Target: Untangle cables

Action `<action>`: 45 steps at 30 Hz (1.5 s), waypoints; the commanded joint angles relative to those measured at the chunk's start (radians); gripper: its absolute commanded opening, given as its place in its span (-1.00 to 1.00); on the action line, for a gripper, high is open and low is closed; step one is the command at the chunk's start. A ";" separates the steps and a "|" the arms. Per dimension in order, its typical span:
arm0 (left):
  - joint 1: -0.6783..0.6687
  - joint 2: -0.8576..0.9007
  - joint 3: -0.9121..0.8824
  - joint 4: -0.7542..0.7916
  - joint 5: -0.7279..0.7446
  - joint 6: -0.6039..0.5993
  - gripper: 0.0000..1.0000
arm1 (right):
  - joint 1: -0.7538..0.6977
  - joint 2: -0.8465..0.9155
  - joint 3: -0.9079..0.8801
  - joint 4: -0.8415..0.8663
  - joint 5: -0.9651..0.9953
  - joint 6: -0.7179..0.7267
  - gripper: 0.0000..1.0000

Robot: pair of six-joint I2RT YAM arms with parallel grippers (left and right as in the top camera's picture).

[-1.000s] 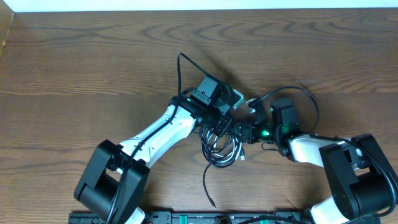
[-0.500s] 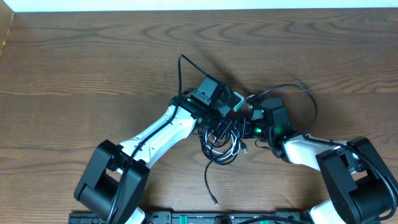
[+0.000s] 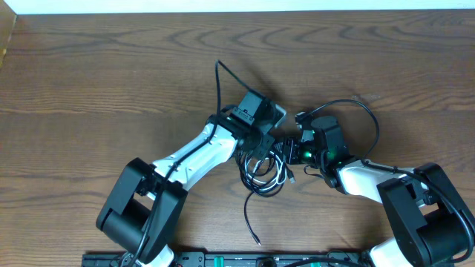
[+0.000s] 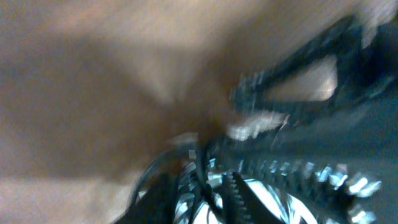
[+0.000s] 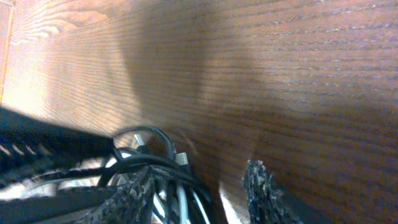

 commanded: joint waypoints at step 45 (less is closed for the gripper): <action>-0.005 -0.078 0.014 -0.163 0.154 -0.031 -0.85 | 0.204 0.202 0.017 0.051 0.154 -0.031 -0.38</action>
